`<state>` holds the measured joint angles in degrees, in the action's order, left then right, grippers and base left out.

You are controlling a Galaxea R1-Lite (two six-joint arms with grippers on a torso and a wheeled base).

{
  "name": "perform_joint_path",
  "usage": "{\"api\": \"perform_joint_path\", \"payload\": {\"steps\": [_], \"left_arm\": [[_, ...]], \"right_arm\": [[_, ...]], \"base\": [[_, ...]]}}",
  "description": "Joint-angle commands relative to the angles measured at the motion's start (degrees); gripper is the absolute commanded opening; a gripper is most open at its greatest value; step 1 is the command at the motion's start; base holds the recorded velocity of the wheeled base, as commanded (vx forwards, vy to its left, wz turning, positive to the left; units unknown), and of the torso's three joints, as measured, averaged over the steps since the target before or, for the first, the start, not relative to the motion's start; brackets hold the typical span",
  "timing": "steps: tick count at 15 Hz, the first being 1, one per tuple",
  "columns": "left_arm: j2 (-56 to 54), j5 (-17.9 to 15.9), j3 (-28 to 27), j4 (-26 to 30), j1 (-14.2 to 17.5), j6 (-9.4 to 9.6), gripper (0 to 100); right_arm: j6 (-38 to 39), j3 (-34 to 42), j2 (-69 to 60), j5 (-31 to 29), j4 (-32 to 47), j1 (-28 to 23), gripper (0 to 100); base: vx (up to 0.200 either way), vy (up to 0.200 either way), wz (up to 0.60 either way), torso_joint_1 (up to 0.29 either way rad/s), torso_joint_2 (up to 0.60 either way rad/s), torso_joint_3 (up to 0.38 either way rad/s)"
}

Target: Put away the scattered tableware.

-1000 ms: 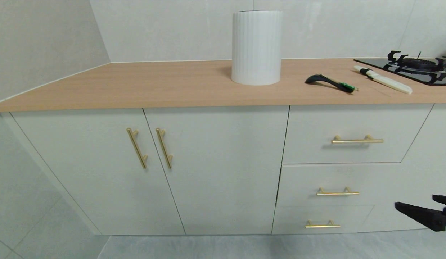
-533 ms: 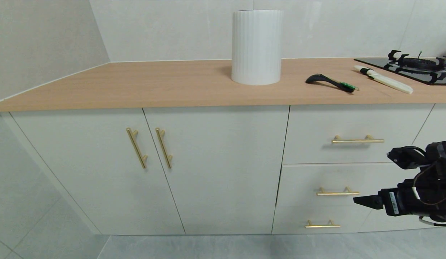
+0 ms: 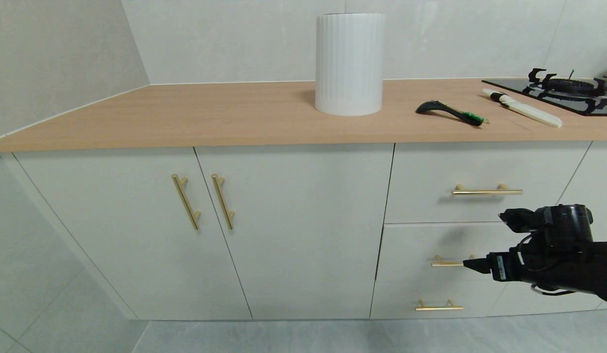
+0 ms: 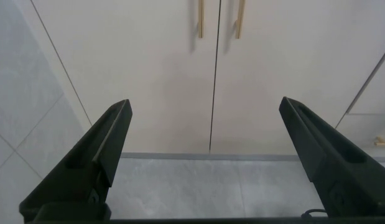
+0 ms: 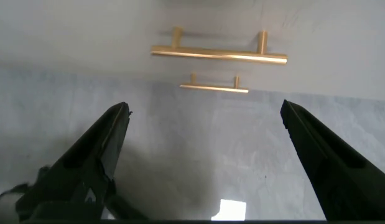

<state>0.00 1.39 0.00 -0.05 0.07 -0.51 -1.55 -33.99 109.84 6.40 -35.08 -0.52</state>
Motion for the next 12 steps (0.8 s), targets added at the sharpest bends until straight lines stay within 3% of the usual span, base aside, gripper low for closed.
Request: {"api": "perform_joint_path", "payload": {"steps": [1,12], "left_arm": [[0.0,0.0,0.0,0.0,0.0,-0.02,100],[0.0,0.0,0.0,0.0,0.0,-0.02,100]], "right_arm": [[0.0,0.0,5.7,0.0,-2.4,-0.4,100],[-0.6,-0.4,17.9,-3.7,-23.4,-1.1,100]], "base": [[0.000,0.000,0.00,0.000,0.00,0.000],[0.000,0.000,0.00,0.000,0.00,0.000]]}}
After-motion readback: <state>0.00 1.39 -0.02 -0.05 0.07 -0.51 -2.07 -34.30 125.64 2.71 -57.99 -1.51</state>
